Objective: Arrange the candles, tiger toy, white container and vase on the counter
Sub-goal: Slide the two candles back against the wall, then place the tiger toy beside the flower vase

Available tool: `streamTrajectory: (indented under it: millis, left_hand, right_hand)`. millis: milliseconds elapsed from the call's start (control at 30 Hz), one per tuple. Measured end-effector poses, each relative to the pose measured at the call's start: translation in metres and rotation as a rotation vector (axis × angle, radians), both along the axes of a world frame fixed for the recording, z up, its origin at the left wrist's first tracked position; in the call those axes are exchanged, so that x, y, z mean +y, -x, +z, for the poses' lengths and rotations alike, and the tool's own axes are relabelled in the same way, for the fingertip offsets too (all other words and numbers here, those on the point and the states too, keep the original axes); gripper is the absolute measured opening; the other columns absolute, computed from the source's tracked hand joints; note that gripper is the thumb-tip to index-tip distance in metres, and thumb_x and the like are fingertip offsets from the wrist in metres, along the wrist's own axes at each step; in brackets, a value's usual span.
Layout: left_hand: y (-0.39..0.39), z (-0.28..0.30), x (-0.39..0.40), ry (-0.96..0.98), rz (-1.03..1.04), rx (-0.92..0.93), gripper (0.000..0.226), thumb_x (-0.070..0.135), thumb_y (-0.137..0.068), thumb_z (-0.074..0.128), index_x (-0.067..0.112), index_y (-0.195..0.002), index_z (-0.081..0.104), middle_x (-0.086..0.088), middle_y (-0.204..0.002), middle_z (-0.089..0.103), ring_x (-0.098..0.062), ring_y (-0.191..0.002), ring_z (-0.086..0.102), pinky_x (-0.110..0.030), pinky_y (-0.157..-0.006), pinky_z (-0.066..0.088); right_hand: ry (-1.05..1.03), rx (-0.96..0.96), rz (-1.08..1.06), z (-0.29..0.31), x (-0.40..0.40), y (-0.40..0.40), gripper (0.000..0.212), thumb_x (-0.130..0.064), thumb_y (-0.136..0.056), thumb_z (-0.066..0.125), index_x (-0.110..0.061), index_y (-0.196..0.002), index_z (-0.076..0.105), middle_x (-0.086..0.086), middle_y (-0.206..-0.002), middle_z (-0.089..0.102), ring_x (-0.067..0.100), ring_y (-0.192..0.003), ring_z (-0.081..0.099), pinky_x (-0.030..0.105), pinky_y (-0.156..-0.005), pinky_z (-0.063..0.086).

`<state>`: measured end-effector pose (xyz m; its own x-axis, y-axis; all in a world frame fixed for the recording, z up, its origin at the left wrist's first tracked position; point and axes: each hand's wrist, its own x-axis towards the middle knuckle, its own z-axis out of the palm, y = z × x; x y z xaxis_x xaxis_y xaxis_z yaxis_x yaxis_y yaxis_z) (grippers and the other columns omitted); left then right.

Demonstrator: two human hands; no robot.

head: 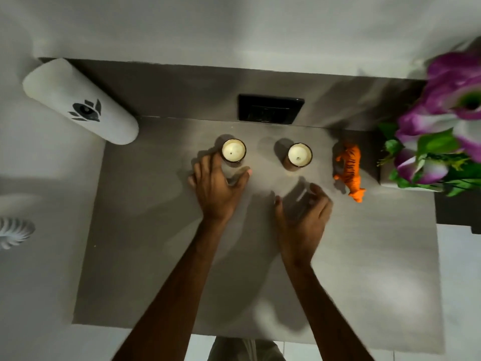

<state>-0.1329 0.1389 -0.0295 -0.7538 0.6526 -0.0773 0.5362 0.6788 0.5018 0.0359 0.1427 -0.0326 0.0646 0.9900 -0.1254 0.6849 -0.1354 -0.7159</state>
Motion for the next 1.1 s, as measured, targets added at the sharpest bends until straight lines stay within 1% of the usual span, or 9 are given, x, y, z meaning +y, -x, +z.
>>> streamTrajectory:
  millis: [67,200,300,433,700,833,967,1033,1100]
  left_hand:
    - [-0.003,0.001,0.012,-0.011,0.062,-0.008,0.070,0.056,-0.087,0.080,0.011,-0.138,0.064,-0.014,-0.139,0.064,-0.036,-0.138,0.054,-0.049,-0.111,0.038]
    - [0.008,-0.002,0.027,-0.076,0.114,-0.018,0.068,0.052,-0.089,0.080,0.012,-0.141,0.061,-0.012,-0.145,0.064,-0.034,-0.141,0.053,-0.048,-0.114,0.039]
    - [0.019,-0.003,0.040,-0.096,0.131,-0.022,0.069,0.049,-0.089,0.079,0.014,-0.145,0.058,-0.008,-0.154,0.060,-0.029,-0.148,0.050,-0.047,-0.119,0.037]
    - [0.031,-0.002,0.055,-0.127,0.162,-0.040,0.067,0.044,-0.087,0.082,0.015,-0.142,0.060,-0.007,-0.148,0.064,-0.030,-0.141,0.056,-0.048,-0.116,0.041]
    - [0.040,-0.002,0.065,-0.131,0.150,-0.019,0.065,0.041,-0.086,0.084,0.011,-0.139,0.062,-0.011,-0.140,0.067,-0.032,-0.132,0.060,-0.050,-0.112,0.047]
    - [0.044,-0.005,0.064,-0.120,0.133,0.001,0.072,0.044,-0.086,0.084,0.012,-0.145,0.058,-0.011,-0.145,0.064,-0.032,-0.136,0.058,-0.048,-0.114,0.046]
    - [0.021,-0.007,0.040,-0.060,0.199,0.038,0.094,0.060,-0.087,0.079,0.013,-0.161,0.042,-0.016,-0.159,0.052,-0.036,-0.145,0.052,-0.048,-0.117,0.040]
    - [-0.012,-0.009,0.014,-0.063,0.132,0.131,0.088,0.058,-0.095,0.072,0.012,-0.163,0.040,-0.017,-0.162,0.050,-0.036,-0.147,0.050,-0.047,-0.118,0.037]
    - [-0.054,-0.015,-0.012,-0.034,-0.087,0.202,0.079,0.053,-0.102,0.063,0.012,-0.164,0.037,-0.014,-0.168,0.044,-0.034,-0.156,0.042,-0.050,-0.127,0.032]
  right_hand:
    - [0.030,0.121,-0.080,0.008,0.026,0.011,0.090,-0.039,-0.085,0.089,-0.013,-0.157,0.042,0.011,-0.155,0.050,0.030,-0.144,0.051,0.048,-0.119,0.050]
    - [-0.026,0.137,-0.064,0.010,0.068,0.030,0.063,-0.022,-0.091,0.084,-0.009,-0.146,0.056,0.010,-0.147,0.062,0.028,-0.141,0.057,0.041,-0.121,0.047]
    - [-0.042,0.112,-0.076,0.009,0.095,0.034,0.055,-0.020,-0.092,0.082,-0.010,-0.142,0.061,0.009,-0.144,0.067,0.027,-0.137,0.061,0.030,-0.114,0.046]
    - [-0.069,0.065,-0.082,0.009,0.116,0.039,0.055,-0.023,-0.092,0.083,-0.012,-0.141,0.062,0.007,-0.142,0.069,0.025,-0.134,0.063,0.020,-0.103,0.042]
    - [-0.087,0.042,-0.035,0.008,0.127,0.050,0.057,-0.025,-0.093,0.082,-0.014,-0.145,0.061,0.007,-0.144,0.069,0.025,-0.137,0.062,0.024,-0.110,0.040]
    - [-0.065,0.030,-0.030,0.014,0.124,0.054,0.063,-0.028,-0.094,0.082,-0.013,-0.150,0.057,0.007,-0.151,0.063,0.025,-0.143,0.057,0.022,-0.111,0.038]
    - [-0.225,-0.103,-0.005,0.039,0.103,0.029,0.057,-0.028,-0.096,0.077,-0.011,-0.148,0.059,0.013,-0.148,0.060,0.030,-0.139,0.057,0.038,-0.114,0.051]
    - [-0.317,-0.183,-0.036,0.048,0.087,0.007,0.054,-0.025,-0.096,0.074,-0.013,-0.146,0.060,0.011,-0.149,0.060,0.029,-0.135,0.059,0.043,-0.108,0.056]
    - [-0.290,-0.237,-0.120,0.053,0.075,-0.015,0.055,-0.025,-0.095,0.072,-0.015,-0.148,0.058,0.010,-0.152,0.057,0.030,-0.136,0.058,0.043,-0.105,0.057]
